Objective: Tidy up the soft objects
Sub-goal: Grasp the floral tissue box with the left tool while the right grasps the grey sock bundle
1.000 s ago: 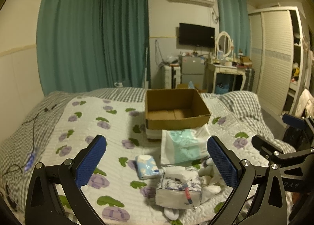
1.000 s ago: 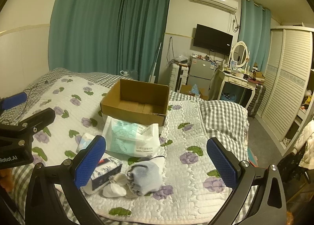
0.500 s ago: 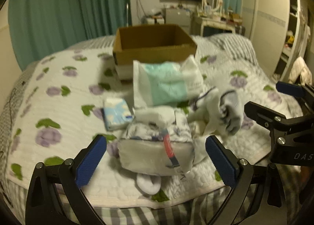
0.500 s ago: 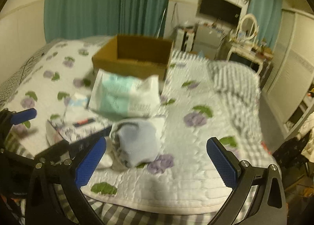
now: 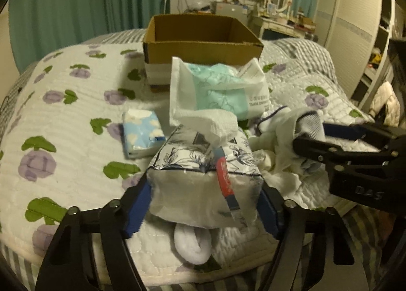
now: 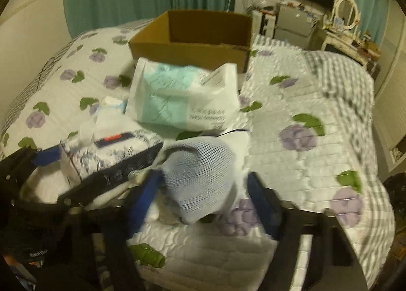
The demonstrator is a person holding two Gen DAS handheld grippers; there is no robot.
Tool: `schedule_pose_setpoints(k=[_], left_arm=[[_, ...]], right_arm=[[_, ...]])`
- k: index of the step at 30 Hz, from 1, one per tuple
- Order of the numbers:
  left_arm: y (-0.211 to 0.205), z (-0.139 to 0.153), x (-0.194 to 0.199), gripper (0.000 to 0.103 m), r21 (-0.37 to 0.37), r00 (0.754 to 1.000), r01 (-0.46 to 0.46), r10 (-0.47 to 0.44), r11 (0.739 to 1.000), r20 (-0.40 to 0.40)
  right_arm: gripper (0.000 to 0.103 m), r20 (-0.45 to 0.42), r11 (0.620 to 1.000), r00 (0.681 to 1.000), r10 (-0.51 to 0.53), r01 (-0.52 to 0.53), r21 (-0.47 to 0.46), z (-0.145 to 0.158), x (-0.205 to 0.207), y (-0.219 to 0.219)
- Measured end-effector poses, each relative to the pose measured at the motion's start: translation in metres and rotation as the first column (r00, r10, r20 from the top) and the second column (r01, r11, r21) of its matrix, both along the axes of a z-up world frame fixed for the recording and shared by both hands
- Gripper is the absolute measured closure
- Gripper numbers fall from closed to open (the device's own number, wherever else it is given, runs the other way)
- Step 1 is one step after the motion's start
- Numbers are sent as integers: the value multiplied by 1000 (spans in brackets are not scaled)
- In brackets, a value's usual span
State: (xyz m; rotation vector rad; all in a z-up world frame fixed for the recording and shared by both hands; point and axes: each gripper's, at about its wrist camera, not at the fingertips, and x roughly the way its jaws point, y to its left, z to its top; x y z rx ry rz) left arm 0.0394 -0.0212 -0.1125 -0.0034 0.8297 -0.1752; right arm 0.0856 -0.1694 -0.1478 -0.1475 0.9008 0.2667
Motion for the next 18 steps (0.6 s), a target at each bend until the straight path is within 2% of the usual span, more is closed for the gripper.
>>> schedule_pose_setpoints(k=[4,9,12,18], left_arm=[[0,7,-2,38,-3,1000,14,-14,1000,18],[2,24,-8,41,24,996,-33,31,999,89],[10,50,-11,41,9,984,-82,79,997,160],[28,100,6,41,-41,965,-125,131,991,227]], right_arm=[[65,47,1000,999,-1,1,0,9,-9,-1],[69,107,1000,994,-1,1,2,29,-19,-1],[71,156,1000,988,4,-1,-16,51,-24,1],[72,282,999,959,43,-43,-7,113,-17,5]])
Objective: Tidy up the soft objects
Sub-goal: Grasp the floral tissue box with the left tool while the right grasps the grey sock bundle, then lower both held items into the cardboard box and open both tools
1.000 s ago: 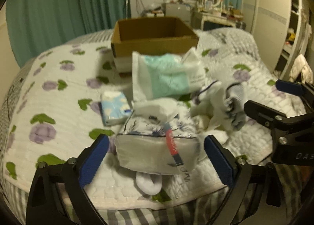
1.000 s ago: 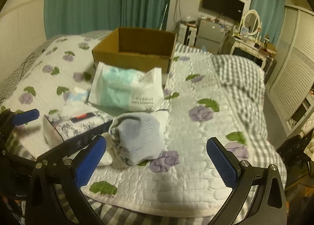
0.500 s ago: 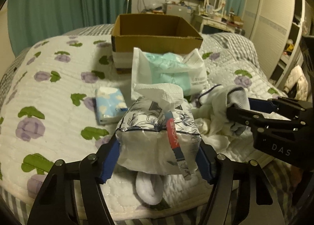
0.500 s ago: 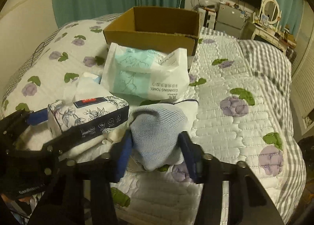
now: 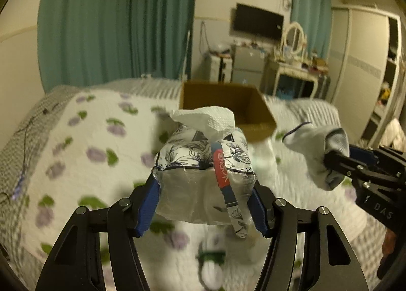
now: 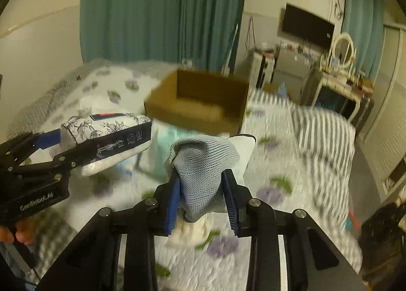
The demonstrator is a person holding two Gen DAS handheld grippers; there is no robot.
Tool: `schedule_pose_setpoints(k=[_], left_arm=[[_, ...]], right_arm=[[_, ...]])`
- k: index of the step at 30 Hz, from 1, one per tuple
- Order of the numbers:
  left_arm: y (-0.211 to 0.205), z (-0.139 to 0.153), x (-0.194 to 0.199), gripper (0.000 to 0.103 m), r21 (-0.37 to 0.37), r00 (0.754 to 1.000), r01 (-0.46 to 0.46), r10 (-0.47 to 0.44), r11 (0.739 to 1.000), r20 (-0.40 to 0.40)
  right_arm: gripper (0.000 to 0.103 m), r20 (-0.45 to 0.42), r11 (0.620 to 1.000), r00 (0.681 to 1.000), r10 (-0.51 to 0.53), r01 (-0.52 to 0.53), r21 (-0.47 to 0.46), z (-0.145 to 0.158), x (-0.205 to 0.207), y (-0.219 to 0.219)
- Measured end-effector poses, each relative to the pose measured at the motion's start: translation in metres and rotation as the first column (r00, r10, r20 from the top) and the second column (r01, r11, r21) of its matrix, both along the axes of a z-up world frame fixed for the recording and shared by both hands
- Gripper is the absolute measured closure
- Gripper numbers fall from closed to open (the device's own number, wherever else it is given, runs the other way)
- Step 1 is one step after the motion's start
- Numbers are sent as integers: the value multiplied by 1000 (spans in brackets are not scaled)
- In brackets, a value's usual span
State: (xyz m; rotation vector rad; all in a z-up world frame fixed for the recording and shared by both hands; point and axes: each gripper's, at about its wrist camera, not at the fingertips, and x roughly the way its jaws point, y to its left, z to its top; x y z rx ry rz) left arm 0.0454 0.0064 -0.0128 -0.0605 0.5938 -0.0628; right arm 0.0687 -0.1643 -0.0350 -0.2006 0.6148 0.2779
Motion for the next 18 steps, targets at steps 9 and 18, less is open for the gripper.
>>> schedule_pose_setpoints(k=[9,18], left_arm=[[2,54,65,41,40,997,8,-11,999,78],[-12,45,170,41,102,996,23,-32,995,85]], right_arm=[[72,131,997,989,65,-60,-42,67,75,18],[72,113,994,988,105,-103,-26,50,192,34]])
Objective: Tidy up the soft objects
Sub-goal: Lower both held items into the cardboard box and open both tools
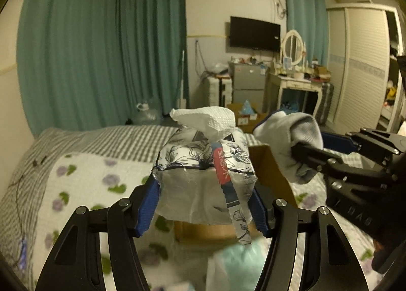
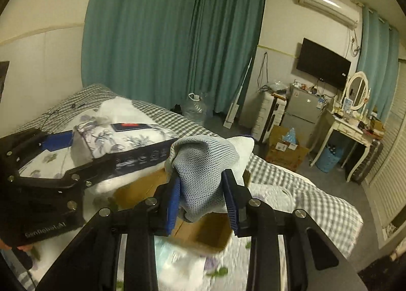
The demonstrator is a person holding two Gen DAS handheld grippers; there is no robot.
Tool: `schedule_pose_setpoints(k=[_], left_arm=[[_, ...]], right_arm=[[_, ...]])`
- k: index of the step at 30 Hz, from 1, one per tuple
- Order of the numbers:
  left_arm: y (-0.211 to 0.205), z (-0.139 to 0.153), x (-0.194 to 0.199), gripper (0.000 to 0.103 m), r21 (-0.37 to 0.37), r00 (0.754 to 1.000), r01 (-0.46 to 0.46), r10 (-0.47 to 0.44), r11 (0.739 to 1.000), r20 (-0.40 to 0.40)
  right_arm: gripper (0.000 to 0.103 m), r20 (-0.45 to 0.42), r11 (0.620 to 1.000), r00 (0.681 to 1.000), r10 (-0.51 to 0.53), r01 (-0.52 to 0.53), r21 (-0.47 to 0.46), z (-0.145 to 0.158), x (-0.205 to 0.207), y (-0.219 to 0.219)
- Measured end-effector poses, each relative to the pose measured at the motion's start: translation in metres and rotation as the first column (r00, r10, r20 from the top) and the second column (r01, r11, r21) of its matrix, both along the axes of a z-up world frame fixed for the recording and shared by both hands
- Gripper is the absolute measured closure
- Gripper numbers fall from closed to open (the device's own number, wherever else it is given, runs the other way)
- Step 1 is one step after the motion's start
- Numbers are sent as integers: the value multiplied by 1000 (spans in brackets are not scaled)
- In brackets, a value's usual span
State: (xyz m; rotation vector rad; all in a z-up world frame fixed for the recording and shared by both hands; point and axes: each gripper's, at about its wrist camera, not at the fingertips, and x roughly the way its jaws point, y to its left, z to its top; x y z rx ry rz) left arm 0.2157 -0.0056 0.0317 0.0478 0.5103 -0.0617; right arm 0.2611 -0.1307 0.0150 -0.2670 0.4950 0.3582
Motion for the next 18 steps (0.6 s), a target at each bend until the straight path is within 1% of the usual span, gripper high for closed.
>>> schedule_pose_setpoints(k=[2,4,6,7,10,12,15,16,17,18], left_arm=[[-4,-12,19,40,17,1000,-1,1,1000,-14],[-5,-29,39,40,30,999,-7,9,1000,-45],[-8,-41,50,40,39,998,-10,12,999,-66],[-7,-50,56,40,42,997,-12,15,999,-79],[-13,-67,64,40,47,993,-9,14,999,-114],[-16,-78,68,39,54,990,-9,16,999,-139],[-16,-83,68,33,47,988,-17,24,999,-150],[-16,-82,68,29,41,987,-22,28,999,-156],[-15,-80,67,27,37,986,-22,28,999,-166],[-14,-78,67,27,38,984,-26,33,999,-175]], right_arm=[[72,-9,1000,1000,5,-5,-2,-12,21,2],[72,-21,1000,1000,16,-16,1,-25,42,1],[72,-37,999,999,31,-31,-16,-43,58,6],[72,-48,999,998,32,-33,-24,-54,63,7],[72,-97,999,995,32,-34,-21,-84,77,7],[71,-111,999,993,29,-32,-29,-99,79,4],[67,-130,999,991,17,-22,-34,-109,78,-1],[65,-135,999,991,6,-11,-36,-107,78,-2],[59,-134,1000,991,-3,-1,-30,-105,74,-6],[55,-130,1000,992,-12,10,-18,-100,71,-10]])
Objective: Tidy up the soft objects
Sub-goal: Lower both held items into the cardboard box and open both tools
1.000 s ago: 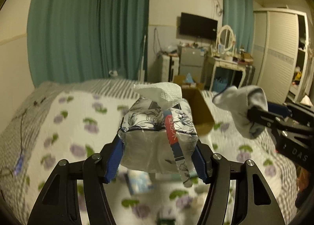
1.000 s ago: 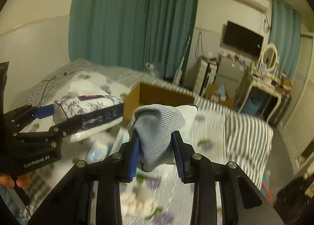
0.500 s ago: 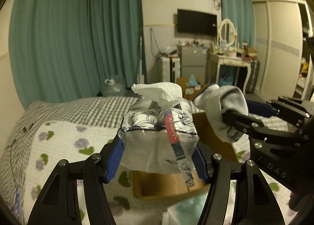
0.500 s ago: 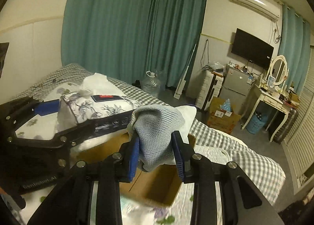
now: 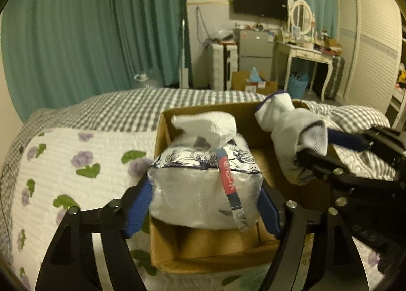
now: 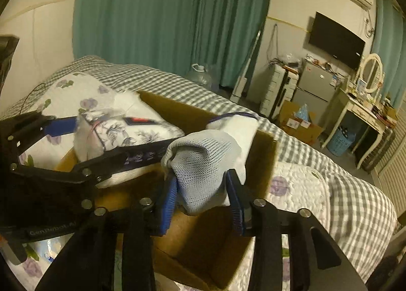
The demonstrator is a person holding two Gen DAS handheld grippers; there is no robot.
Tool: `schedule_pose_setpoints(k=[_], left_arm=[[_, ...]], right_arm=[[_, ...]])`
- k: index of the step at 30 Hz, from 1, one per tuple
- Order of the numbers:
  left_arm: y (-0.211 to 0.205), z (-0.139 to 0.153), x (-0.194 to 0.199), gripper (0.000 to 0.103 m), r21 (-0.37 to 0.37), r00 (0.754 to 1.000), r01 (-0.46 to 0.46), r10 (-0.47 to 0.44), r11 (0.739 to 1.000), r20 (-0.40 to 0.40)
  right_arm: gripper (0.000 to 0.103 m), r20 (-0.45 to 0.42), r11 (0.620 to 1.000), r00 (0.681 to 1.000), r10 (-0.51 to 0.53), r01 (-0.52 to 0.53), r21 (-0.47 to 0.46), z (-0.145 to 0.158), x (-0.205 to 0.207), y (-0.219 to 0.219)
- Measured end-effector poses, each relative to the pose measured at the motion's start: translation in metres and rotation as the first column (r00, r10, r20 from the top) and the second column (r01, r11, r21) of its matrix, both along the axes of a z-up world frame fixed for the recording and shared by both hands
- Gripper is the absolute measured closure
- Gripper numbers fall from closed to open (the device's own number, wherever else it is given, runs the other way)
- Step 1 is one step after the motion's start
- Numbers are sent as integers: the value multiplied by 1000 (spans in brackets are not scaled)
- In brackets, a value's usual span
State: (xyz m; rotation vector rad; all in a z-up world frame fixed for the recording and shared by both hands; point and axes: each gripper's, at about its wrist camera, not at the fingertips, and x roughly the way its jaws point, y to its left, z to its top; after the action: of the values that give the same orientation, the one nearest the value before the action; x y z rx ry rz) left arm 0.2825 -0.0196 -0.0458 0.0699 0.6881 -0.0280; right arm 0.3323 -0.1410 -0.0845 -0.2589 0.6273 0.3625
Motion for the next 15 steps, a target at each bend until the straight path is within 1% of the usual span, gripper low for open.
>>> schedule_pose_setpoints(k=[2,3,5,6,8,9,11,15], left_arm=[[2,6,-1,22,4,1000,-8,9,1000,-20],[3,12,-6,22,4,1000,-4,4,1000,-24],[4,24,-17,22,11,1000,-7,7,1000,-1],[4,33,-25,22,20,1000,-11,10,1000,18],[5,52,-40,21,23,999,-13,12,1000,46],[7,62,-47,20,16,998,-13,12,1000,59],[11,87,-67,11,1,995,-15,15,1000,94],[18,134,-108,8,-11,983,-10,12,1000,181]], right_arm=[[30,19,999,999,-26,25,30,14,-9,-7],[28,37,998,999,-36,35,44,24,-16,-11],[26,60,997,997,-47,43,58,44,-30,-13],[24,69,997,996,-51,47,56,55,-39,-15],[16,98,997,993,-63,59,43,76,-59,-15],[16,113,997,991,-66,62,38,88,-68,-17],[9,139,997,987,-74,69,37,113,-93,-19],[4,187,995,977,-104,101,25,159,-144,-20]])
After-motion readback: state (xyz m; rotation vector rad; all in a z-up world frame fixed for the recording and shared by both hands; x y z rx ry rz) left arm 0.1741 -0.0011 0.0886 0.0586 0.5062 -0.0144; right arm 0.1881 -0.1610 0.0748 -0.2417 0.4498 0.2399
